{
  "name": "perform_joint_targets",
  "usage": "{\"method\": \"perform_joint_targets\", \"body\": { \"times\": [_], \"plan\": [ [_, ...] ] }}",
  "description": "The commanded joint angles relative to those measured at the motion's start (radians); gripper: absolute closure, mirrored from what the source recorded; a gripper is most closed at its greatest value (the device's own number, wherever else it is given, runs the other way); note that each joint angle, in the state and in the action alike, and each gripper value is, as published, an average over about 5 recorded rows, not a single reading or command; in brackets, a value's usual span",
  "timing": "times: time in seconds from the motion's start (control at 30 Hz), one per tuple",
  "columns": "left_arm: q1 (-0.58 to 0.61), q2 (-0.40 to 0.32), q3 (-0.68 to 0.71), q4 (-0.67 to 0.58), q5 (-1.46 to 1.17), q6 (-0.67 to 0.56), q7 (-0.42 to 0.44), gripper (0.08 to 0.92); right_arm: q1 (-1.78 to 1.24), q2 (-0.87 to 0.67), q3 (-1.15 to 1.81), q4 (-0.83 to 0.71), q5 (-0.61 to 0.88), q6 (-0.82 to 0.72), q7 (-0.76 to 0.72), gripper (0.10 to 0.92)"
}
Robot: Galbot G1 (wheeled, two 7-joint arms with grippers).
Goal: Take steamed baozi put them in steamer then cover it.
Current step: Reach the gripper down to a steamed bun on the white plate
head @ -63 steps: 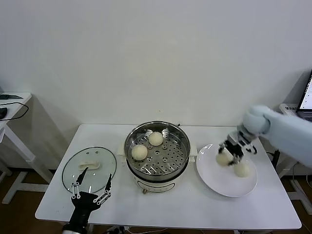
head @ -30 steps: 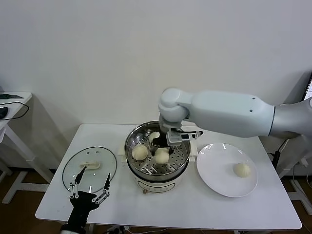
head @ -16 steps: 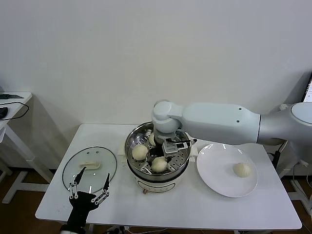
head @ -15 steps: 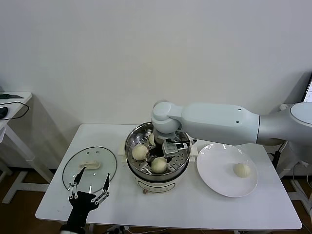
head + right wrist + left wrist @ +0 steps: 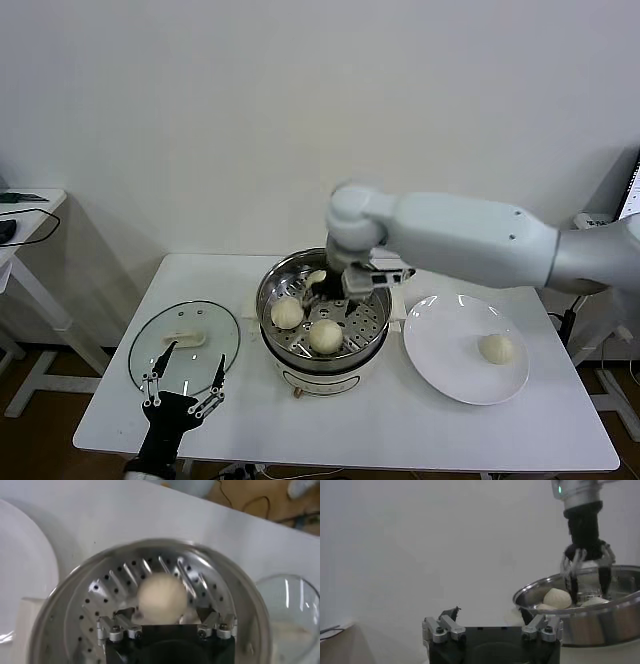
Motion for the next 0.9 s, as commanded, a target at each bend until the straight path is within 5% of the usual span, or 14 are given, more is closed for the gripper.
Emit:
{"method": "perform_joint_targets", "body": {
  "times": [0.03,0.27,0.9],
  "plan": [
    [0.001,0.003,0.005,-0.003,0.001,0.003,0.000,0.177,0.046,-0.312,0.086,-0.122,0.281,-0.363,-0.083,0.203],
    [0.002,0.007,0.007,-0.009,0.002,0.004,0.000,0.177,-0.042,-0.480,0.064,-0.299,0.334,-0.584,-0.120,0.203],
    [0.007,0.008,0.008,-0.007,0.005,0.011,-0.001,0.177,-0.533,-0.540,0.277,-0.404,0.140,-0.602,0.015,0.203]
  ]
}}
